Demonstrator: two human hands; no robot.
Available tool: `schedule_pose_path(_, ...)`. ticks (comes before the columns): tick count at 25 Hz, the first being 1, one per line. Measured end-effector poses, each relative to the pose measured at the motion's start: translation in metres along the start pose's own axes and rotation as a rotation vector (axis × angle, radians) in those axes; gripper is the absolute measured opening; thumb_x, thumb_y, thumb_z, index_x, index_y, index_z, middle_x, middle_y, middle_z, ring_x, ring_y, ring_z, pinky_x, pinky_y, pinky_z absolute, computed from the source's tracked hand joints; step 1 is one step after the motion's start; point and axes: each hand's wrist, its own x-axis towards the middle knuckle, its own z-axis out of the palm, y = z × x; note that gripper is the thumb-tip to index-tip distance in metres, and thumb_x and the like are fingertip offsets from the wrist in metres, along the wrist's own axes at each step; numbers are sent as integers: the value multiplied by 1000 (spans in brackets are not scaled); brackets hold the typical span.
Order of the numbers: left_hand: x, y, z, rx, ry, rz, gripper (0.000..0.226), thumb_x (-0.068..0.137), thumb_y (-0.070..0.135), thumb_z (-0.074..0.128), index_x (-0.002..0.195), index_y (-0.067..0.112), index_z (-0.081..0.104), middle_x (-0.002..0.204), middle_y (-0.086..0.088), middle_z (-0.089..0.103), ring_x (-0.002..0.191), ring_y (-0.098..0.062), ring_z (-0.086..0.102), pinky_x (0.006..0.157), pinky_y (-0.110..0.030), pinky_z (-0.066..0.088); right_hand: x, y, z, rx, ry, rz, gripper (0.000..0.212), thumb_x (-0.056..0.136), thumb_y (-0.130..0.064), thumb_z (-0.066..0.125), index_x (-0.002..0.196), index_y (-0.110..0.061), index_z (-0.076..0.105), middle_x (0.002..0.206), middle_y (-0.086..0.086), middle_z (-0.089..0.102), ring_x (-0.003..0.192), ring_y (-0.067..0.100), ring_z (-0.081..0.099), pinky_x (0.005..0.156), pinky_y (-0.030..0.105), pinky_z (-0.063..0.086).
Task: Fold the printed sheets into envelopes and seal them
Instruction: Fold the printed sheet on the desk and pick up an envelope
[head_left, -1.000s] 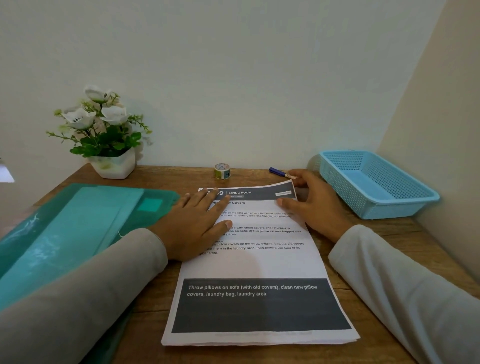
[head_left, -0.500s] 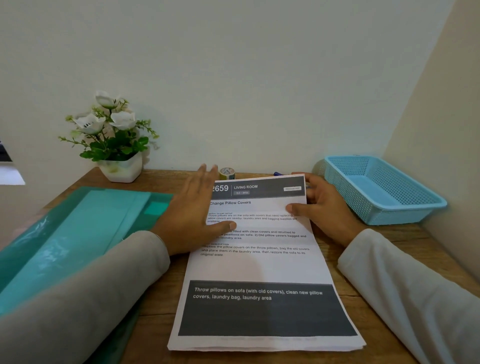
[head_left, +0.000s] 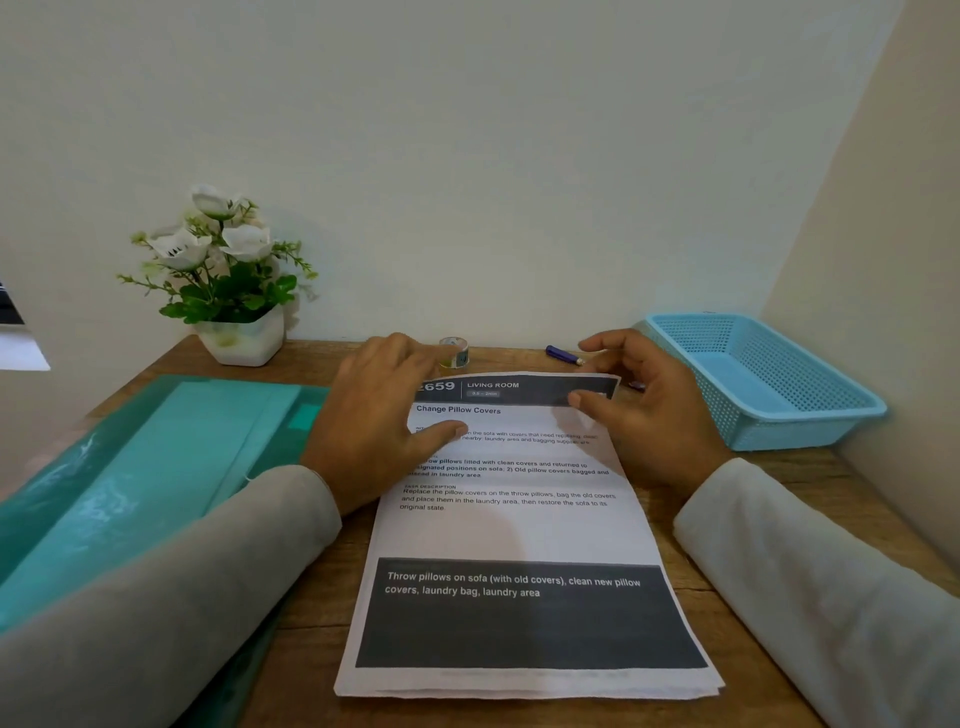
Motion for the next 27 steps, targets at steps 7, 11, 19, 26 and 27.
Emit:
schedule_pose_path(7, -4, 11, 0, -9, -165, 119, 36, 91, 47, 63, 124, 32, 64, 113, 12, 58, 101, -8, 52, 77, -22, 37, -6, -11, 4, -791, -235, -614, 17, 89, -28, 71, 104, -20, 71, 98, -2, 73, 88, 24, 68, 77, 40, 53)
schedule_pose_path(11, -4, 12, -1, 43, -219, 99, 32, 101, 27, 51, 129, 32, 65, 133, 9, 61, 119, -13, 55, 92, -29, 42, -3, -9, 13, -853, -132, -680, 23, 94, -23, 51, 98, -16, 72, 94, 5, 74, 81, 31, 68, 72, 41, 54)
schedule_pose_path(19, -6, 13, 2, 122, -351, -28, 47, 100, 53, 41, 143, 36, 49, 146, 12, 53, 133, -12, 49, 110, -36, 42, -6, -9, 17, -884, -253, -488, 19, 96, -37, 63, 103, -22, 71, 100, -1, 73, 88, 25, 67, 72, 38, 54)
schedule_pose_path(26, -8, 13, 11, 77, -500, 67, 52, 102, 54, 27, 149, 35, 41, 155, 15, 40, 143, -6, 34, 119, -38, 28, -14, -22, 19, -822, -458, -154, 58, 99, -69, 34, 133, -30, 60, 133, -10, 63, 117, 14, 59, 91, 33, 47)
schedule_pose_path(27, -8, 11, 12, 66, -515, 61, 50, 104, 49, 28, 152, 34, 36, 158, 15, 35, 145, -5, 29, 121, -35, 22, -14, -24, 20, -844, -478, -137, 57, 100, -68, 34, 135, -30, 57, 135, -10, 61, 118, 15, 58, 91, 33, 47)
